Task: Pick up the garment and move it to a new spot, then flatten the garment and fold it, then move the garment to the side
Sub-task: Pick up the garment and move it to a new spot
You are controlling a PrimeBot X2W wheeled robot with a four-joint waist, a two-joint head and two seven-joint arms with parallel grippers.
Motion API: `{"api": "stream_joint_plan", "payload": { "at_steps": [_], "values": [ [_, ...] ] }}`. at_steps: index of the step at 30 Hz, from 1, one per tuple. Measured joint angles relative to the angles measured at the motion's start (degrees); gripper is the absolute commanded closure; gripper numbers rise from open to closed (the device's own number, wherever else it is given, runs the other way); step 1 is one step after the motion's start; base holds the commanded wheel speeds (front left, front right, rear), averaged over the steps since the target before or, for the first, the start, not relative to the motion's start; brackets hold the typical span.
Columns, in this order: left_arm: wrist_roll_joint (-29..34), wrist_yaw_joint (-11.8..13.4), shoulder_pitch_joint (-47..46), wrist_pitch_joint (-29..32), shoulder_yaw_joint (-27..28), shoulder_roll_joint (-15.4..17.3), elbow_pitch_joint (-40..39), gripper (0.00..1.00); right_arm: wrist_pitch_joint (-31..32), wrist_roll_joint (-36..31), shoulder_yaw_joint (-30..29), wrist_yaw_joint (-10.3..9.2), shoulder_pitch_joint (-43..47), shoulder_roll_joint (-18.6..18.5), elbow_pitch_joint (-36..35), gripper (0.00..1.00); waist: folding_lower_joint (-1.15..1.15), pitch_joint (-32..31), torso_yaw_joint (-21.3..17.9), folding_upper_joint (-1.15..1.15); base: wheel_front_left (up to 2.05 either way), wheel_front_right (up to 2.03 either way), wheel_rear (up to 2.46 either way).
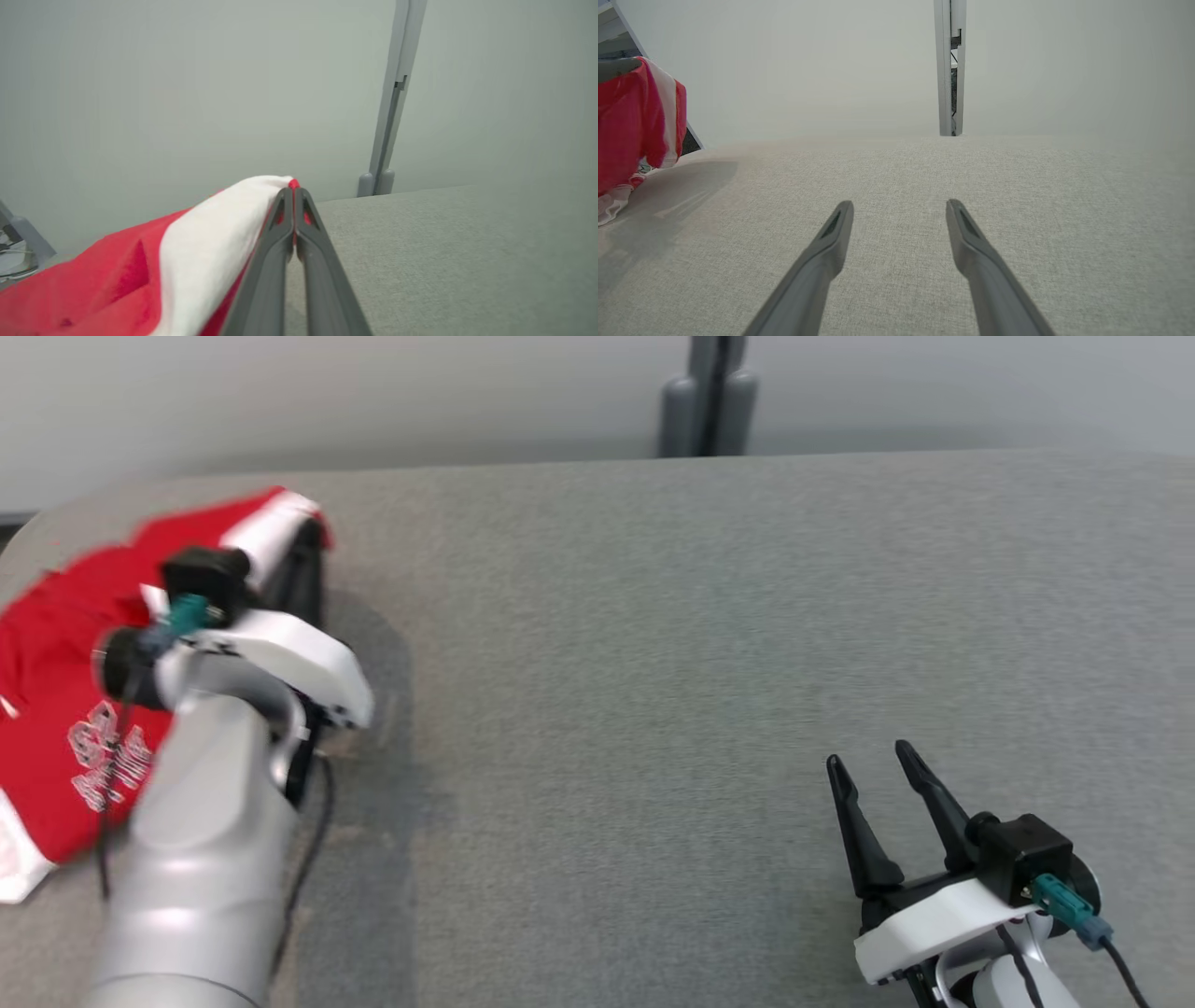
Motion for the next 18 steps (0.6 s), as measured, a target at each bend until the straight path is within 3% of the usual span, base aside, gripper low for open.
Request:
{"api": "stream_joint_plan", "payload": {
  "at_steps": [3, 7, 13, 18],
  "values": [
    [-1.48, -0.04, 1.36, 0.0, -2.32, -1.56, -0.31, 1.0, 0.0, 0.22, 0.24, 0.0, 0.38, 0.1, 0.13, 0.0, 0.0, -0.94, -1.51, 0.0, 0.0, 0.0, 0.0],
    [-5.7, -0.1, 4.72, 0.0, -10.24, -2.66, -1.37, 1.0, 0.0, 3.23, -0.47, -0.01, 0.63, 0.32, -0.21, 0.0, 0.0, -2.66, -5.0, 0.0, 0.0, 0.0, 0.0],
    [-19.52, -0.08, 7.56, -0.01, -27.55, -2.76, -8.59, 1.0, 0.0, 3.6, 0.33, -0.01, 0.62, 0.35, -0.12, 0.0, 0.0, -3.14, -8.1, 0.0, 0.0, 0.0, 0.0],
    [-25.69, 3.18, 7.78, 0.0, -40.09, -2.77, -14.18, 1.0, 0.0, 4.7, 0.54, -0.01, 0.62, 0.36, -0.01, 0.0, 0.0, -2.99, -9.5, 0.0, 0.0, 0.0, 0.0]
  ]
}}
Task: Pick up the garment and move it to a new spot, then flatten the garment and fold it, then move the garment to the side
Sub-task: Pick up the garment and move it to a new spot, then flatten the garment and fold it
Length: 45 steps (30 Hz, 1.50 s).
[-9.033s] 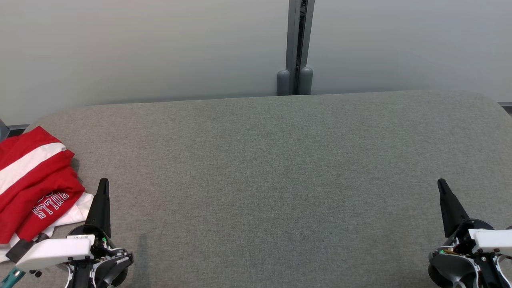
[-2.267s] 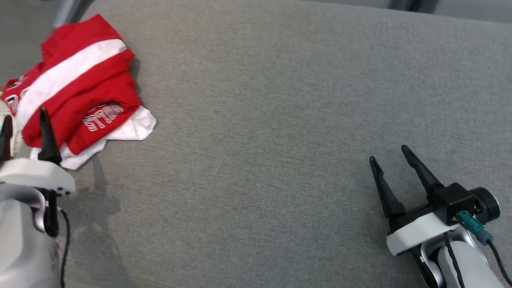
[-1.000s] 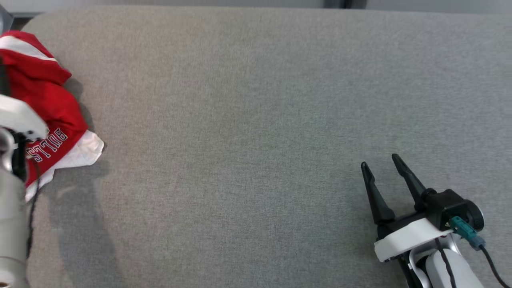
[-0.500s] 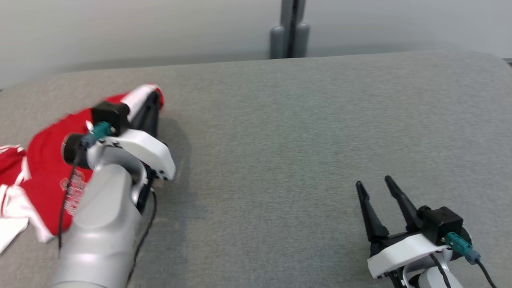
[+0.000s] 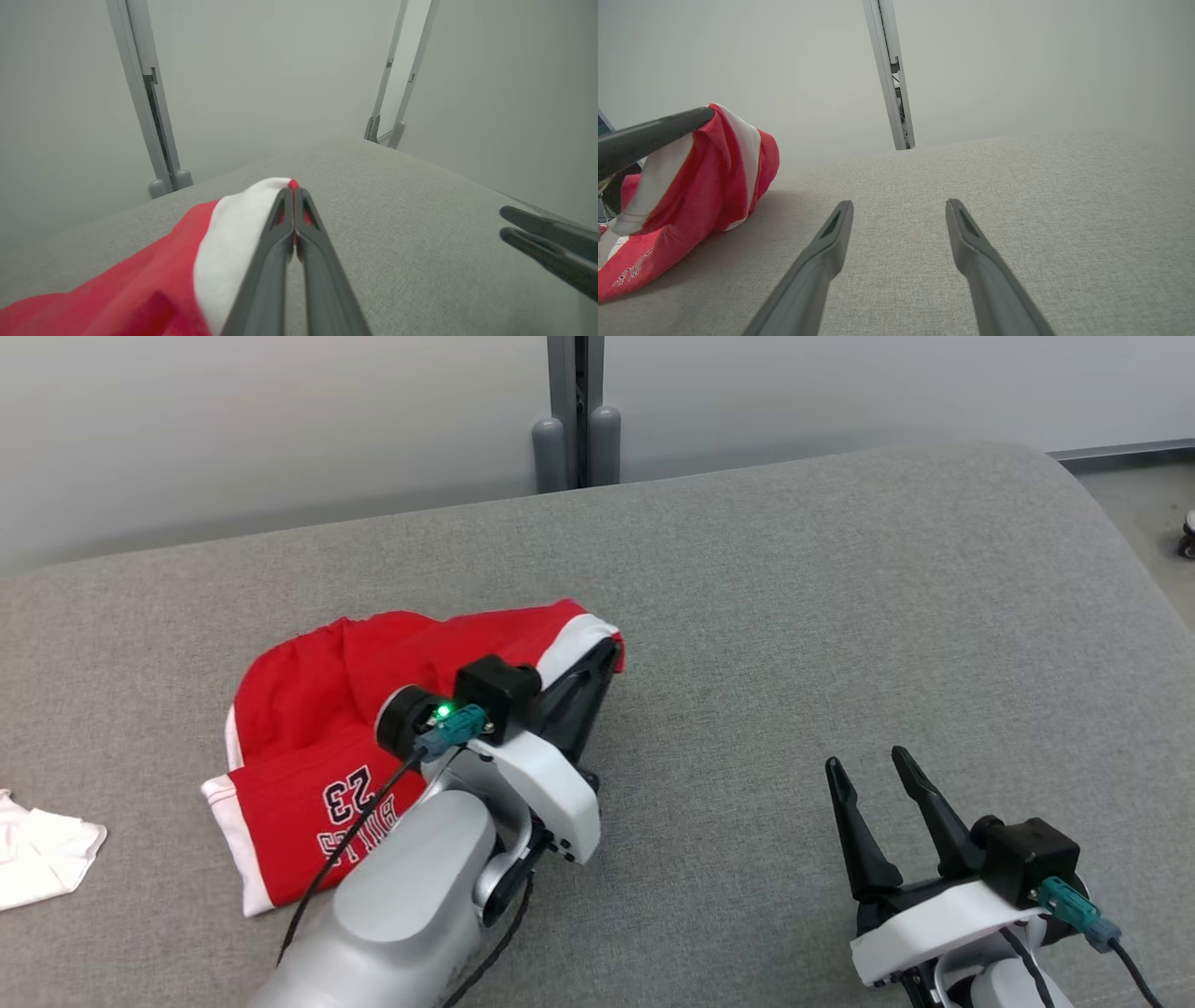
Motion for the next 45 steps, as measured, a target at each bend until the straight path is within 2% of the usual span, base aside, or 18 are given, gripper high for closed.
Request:
{"api": "stream_joint_plan", "payload": {
  "at_steps": [4, 6, 9, 11, 19, 26, 31, 38, 45],
  "values": [
    [-2.78, 3.57, -0.21, -0.01, -3.16, -0.02, -4.79, 1.0, 0.0, 0.0, 0.09, 0.0, -0.05, 0.02, 0.05, 0.0, 0.0, 0.19, -0.35, 0.0, 0.0, 0.0, 0.0],
    [-2.45, 5.23, -0.16, -0.01, -2.92, -0.02, -6.31, 0.0, 0.0, -0.01, -0.14, 0.0, -0.06, 0.02, 0.12, 0.0, 0.0, 0.15, -0.19, 0.0, 0.0, 0.0, 0.0],
    [-0.97, 7.05, 1.85, -0.05, 0.05, -0.07, -6.66, 0.0, 0.0, -0.03, -0.87, 0.0, -0.01, 0.01, 0.16, 0.0, 0.0, -0.18, 0.36, 0.0, 0.0, 0.0, 0.0],
    [0.51, 7.27, 4.4, -0.04, 2.97, -0.04, -5.89, 0.0, 0.0, -0.09, -1.4, 0.0, 0.1, 0.04, 0.3, 0.0, 0.0, -0.63, 0.86, 0.0, 0.0, 0.0, 0.0],
    [7.53, 8.98, 17.41, -0.04, 18.25, 2.82, -9.17, 0.0, 0.0, -1.21, -3.25, 0.0, 1.38, 0.09, 0.36, 0.0, 0.0, -2.98, 3.48, 0.0, 0.0, 0.0, 0.0],
    [13.32, 9.78, 28.63, -0.05, 31.52, 2.92, -15.56, 0.0, 0.0, -2.24, -4.61, 0.0, 3.31, 0.03, 0.43, 0.0, 0.0, -5.33, 5.78, 0.0, 0.0, 0.0, 0.0],
    [17.55, 9.09, 35.35, -0.05, 38.34, 2.03, -19.34, 0.0, 0.0, -2.29, -4.0, 0.0, 3.97, 0.05, 0.87, 0.0, 0.0, -6.44, 6.56, 0.0, 0.0, 0.0, 0.0],
    [21.97, 7.11, 42.55, -0.04, 44.54, 0.93, -23.7, 0.0, 0.0, -4.71, -3.9, 0.0, 5.18, 0.05, 1.12, 0.0, 0.0, -7.69, 6.45, 0.0, 0.0, 0.0, 0.0],
    [23.06, 5.2, 43.9, -0.05, 45.21, 0.21, -23.71, 0.0, 0.0, -5.17, -4.75, 0.0, 6.2, 0.03, 0.92, 0.0, 0.0, -8.66, 6.42, 0.0, 0.0, 0.0, 0.0]
  ]
}}
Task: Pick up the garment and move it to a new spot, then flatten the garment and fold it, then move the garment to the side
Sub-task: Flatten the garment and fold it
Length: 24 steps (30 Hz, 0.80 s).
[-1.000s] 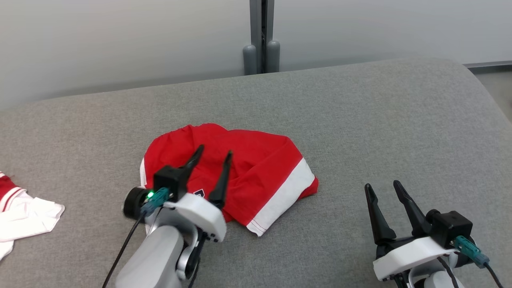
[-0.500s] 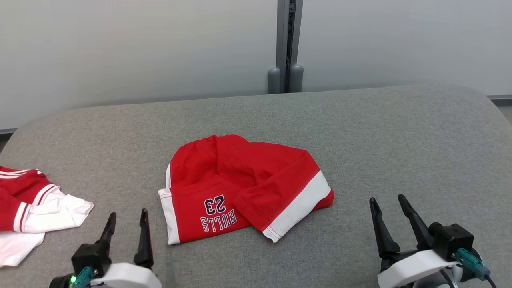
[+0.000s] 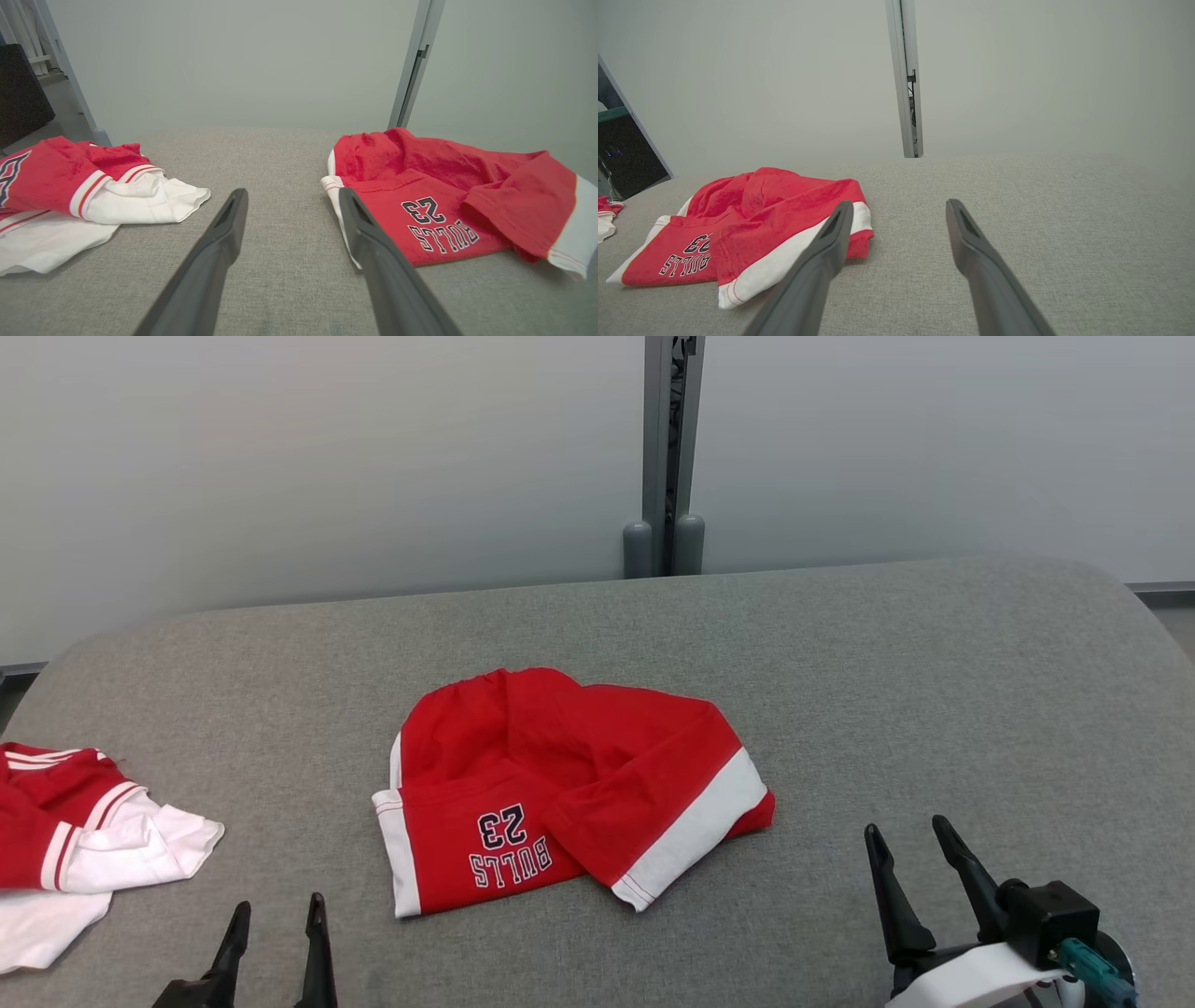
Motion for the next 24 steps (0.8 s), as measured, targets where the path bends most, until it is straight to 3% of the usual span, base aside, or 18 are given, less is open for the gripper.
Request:
{"api": "stream_joint_plan", "payload": {
  "at_steps": [8, 13, 24],
  "values": [
    [-3.45, -2.26, -0.93, 0.0, -5.0, -0.1, 0.91, 0.0, 0.0, -0.07, 0.81, 0.0, 0.25, 0.02, 0.19, 0.0, 0.0, 0.57, -0.33, 0.0, 0.0, 0.0, 0.0],
    [-5.56, -4.12, -3.85, 0.0, -11.49, -0.15, 2.68, 0.0, 0.0, -0.08, 1.36, 0.0, 0.01, 0.02, 0.19, 0.0, 0.0, 2.36, -0.98, 0.0, 0.0, 0.0, 0.0],
    [-16.89, -8.16, -14.66, 0.0, -28.28, -0.21, 11.13, 0.0, 0.0, -0.78, 1.38, 0.0, -4.04, 0.02, -0.54, 0.0, 0.0, 9.51, -4.54, 0.0, 0.0, 0.0, 0.0]
  ]
}}
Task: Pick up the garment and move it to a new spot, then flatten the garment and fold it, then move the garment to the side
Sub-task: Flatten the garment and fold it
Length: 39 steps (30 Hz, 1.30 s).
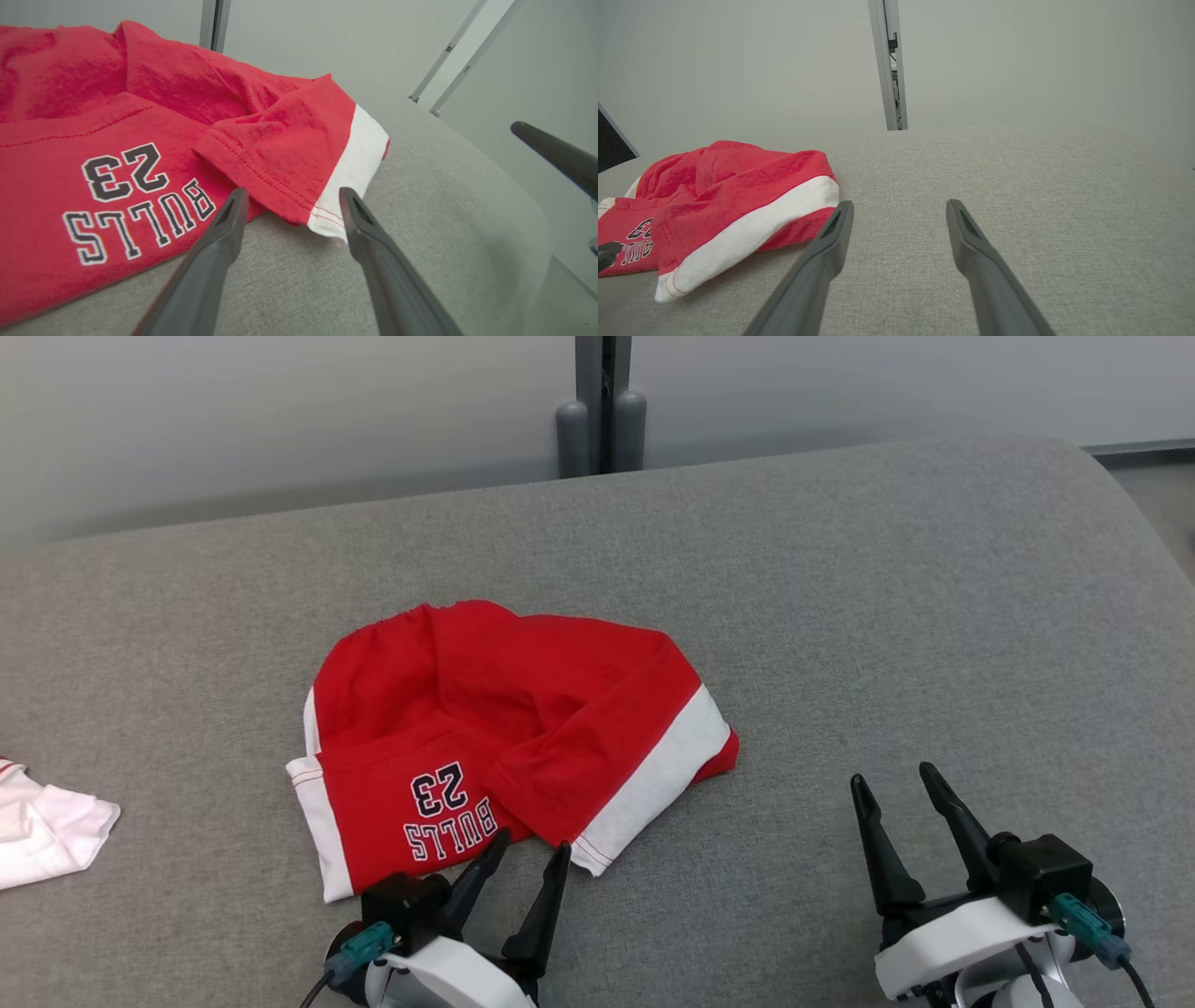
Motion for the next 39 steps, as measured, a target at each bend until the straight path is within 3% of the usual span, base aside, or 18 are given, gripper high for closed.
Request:
{"api": "stream_joint_plan", "payload": {
  "at_steps": [7, 15, 16, 17, 18, 19, 29, 34, 39],
  "values": [
    [-5.66, -0.21, -4.14, -0.02, -5.94, 0.05, 4.33, 0.0, 0.0, -0.15, -0.57, 0.0, -1.91, 0.0, -0.13, 0.0, 0.0, 4.66, -2.44, 0.0, 0.0, 0.0, 0.0],
    [-7.4, -0.18, -5.24, -0.08, -6.84, 0.25, 1.29, 0.0, 0.0, 0.45, -0.49, 0.0, -2.97, -0.01, 0.54, 0.0, 0.0, 6.5, -3.19, 0.0, 0.0, 0.0, 0.0],
    [-7.23, -0.21, -5.21, -0.02, -6.87, 0.16, 0.33, 0.29, 0.0, 0.54, -0.43, 0.0, -3.07, 0.0, 0.58, 0.0, 0.0, 6.52, -3.05, 0.0, 0.0, 0.0, 0.0],
    [-6.78, -0.22, -5.2, -0.01, -6.97, 0.14, -0.74, 0.72, 0.0, 0.67, -0.41, 0.0, -3.1, -0.01, 0.64, 0.0, 0.0, 6.51, -2.93, 0.0, 0.0, 0.0, 0.0],
    [-6.88, -0.3, -5.19, -0.01, -7.48, 0.11, -1.82, 0.72, 0.0, 0.75, -0.32, 0.0, -3.14, -0.01, 0.71, 0.0, 0.0, 6.48, -2.83, 0.0, 0.0, 0.0, 0.0],
    [-6.91, -0.31, -5.18, -0.01, -8.06, 0.08, -2.66, 1.0, 0.0, 0.76, -0.2, 0.0, -3.22, 0.0, 0.78, 0.0, 0.0, 6.41, -2.74, 0.0, 0.0, 0.0, 0.0],
    [-3.55, -0.37, -6.08, 0.0, -7.22, 0.07, -11.24, 1.0, 0.0, 1.93, -0.1, 0.0, -2.44, 0.0, 1.88, 0.0, 0.0, 2.58, -2.08, 0.0, 0.0, 0.0, 0.0],
    [-2.88, -0.37, -12.89, 0.0, -9.03, 0.03, -12.59, 1.0, 0.0, 2.67, -0.27, 0.0, -1.28, -0.01, 2.63, 0.0, 0.0, -0.57, -1.72, 0.0, 0.0, 0.0, 0.0],
    [-3.9, -0.37, -18.51, -0.01, -6.61, 0.04, -14.61, 1.0, 0.0, 2.99, -0.73, 0.0, -0.14, -0.01, 2.85, 0.0, 0.0, -2.74, -1.02, 0.0, 0.0, 0.0, 0.0]
  ]
}}
